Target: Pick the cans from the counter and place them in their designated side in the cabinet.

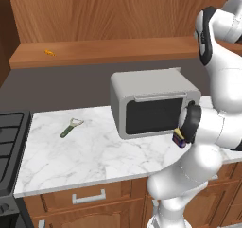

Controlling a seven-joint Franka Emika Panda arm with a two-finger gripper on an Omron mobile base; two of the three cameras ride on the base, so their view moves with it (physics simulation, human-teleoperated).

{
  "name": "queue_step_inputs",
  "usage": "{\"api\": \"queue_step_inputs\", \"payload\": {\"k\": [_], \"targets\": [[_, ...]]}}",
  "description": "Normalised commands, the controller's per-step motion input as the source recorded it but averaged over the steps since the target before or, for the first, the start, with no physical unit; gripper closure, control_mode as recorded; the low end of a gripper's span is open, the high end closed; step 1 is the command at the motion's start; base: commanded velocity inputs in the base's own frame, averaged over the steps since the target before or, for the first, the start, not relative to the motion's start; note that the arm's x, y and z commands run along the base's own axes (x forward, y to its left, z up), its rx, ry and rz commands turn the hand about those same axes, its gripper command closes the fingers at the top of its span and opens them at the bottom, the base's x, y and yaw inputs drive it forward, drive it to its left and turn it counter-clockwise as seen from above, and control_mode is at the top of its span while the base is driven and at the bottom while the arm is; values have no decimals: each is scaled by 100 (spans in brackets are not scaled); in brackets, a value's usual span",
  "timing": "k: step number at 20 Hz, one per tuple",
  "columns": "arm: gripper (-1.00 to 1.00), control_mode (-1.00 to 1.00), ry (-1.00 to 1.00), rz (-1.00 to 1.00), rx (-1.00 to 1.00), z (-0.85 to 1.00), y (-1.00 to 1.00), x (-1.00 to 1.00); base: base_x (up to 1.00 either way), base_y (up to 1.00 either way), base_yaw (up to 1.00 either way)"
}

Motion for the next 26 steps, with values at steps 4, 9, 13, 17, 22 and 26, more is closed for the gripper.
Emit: {"api": "queue_step_inputs", "payload": {"k": [4,9,13,17,22,26], "targets": [[100,-100,2,0,0,-4,-1,5,0,0,0],[100,-100,2,0,0,-3,-1,8,0,0,0],[100,-100,3,0,0,-3,-3,12,0,0,0],[100,-100,3,0,1,-5,-3,15,0,0,0],[100,-100,2,0,1,-4,-4,13,0,0,0],[100,-100,1,0,1,-2,-9,15,0,0,0]]}}
